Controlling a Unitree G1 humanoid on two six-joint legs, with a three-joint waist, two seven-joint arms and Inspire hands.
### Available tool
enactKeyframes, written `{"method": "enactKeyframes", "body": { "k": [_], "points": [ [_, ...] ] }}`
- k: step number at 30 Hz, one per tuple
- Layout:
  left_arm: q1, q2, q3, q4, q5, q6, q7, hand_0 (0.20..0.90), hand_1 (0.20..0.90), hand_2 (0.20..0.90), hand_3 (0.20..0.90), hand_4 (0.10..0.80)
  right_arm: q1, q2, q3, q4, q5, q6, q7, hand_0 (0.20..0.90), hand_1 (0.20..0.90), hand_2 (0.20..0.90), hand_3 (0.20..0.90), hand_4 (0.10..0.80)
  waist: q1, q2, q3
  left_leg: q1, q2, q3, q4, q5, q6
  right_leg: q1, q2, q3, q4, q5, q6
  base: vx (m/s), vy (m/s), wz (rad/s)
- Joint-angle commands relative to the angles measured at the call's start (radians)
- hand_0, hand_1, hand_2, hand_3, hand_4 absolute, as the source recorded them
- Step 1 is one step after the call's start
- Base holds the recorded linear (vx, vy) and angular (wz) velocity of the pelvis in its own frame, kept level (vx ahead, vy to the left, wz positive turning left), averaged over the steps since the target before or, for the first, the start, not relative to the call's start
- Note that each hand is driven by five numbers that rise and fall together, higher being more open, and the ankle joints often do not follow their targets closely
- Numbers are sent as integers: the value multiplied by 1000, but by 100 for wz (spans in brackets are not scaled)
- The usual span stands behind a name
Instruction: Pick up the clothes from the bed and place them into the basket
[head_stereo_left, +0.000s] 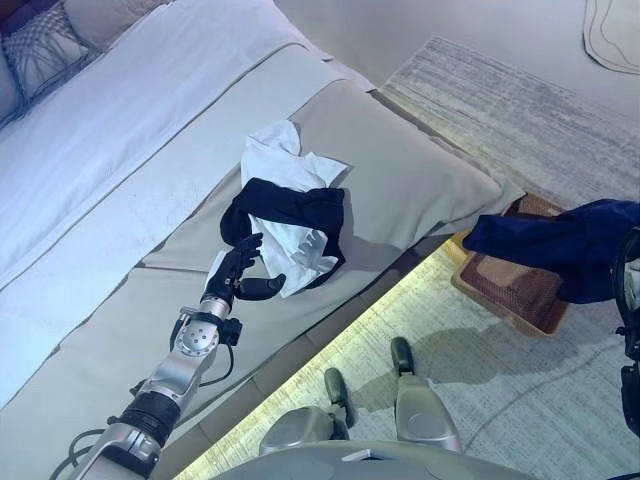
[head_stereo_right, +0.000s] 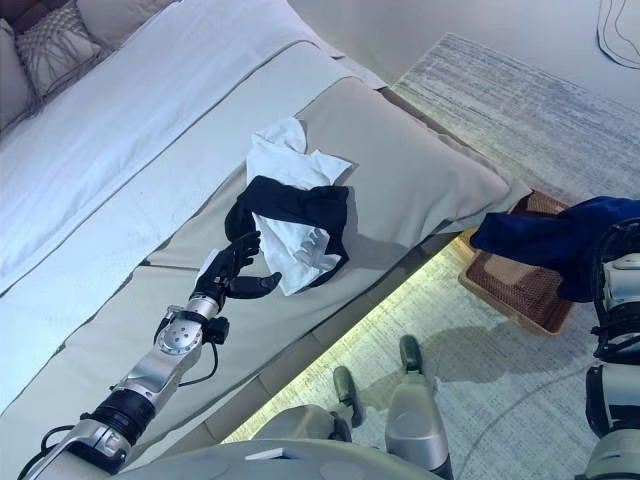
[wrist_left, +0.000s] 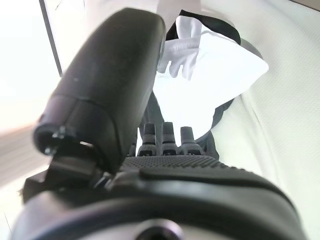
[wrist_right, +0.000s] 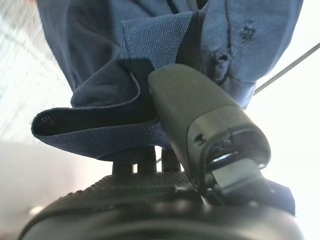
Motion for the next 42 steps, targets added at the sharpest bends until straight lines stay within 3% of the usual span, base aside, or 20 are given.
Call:
{"method": "enactKeyframes", "body": {
  "k": [1,11,12,13,25,42],
  "points": [
    [-23,33,-22,-79,-17,-91,22,900,900,900,900,800,0,-171,11,-61,-116,-63,-79,300,300,300,200,100,-13,-77,-76,-13,18,-27,40,-68,-59,36,-33,-21,57,-84,44,-25,6,-10],
    [-44,9,-25,-68,-7,-84,37,900,900,900,900,800,-21,-149,63,-106,-135,-160,26,300,300,300,200,100,-23,-64,-76,-18,21,-14,49,-68,-67,32,-34,-13,40,-76,44,-16,-3,-9],
    [-44,9,-23,-68,-8,-83,36,900,900,900,900,800,-22,-141,68,-109,-134,-167,35,474,474,474,403,303,-22,-63,-76,-18,21,-15,50,-68,-67,34,-35,-14,39,-76,44,-5,-8,-3],
    [-44,8,-21,-69,-9,-81,35,900,900,900,900,800,-19,-132,70,-113,-136,-160,40,900,900,900,900,800,-21,-64,-76,-17,21,-15,51,-68,-67,37,-35,-15,37,-76,44,0,0,0],
    [-64,11,-20,-61,5,-64,26,900,900,900,900,800,5,-16,93,-41,-92,-203,107,900,900,900,900,800,3,-91,-90,2,24,-27,37,-69,-57,56,-35,-31,28,-69,43,-3,-9,5],
    [-54,18,-8,-40,16,-71,13,900,900,900,900,800,-6,17,151,59,-137,-172,197,900,900,900,900,800,38,-130,-114,21,30,-47,31,-67,-50,83,-30,-41,25,-69,39,4,1,2]
  ]
}}
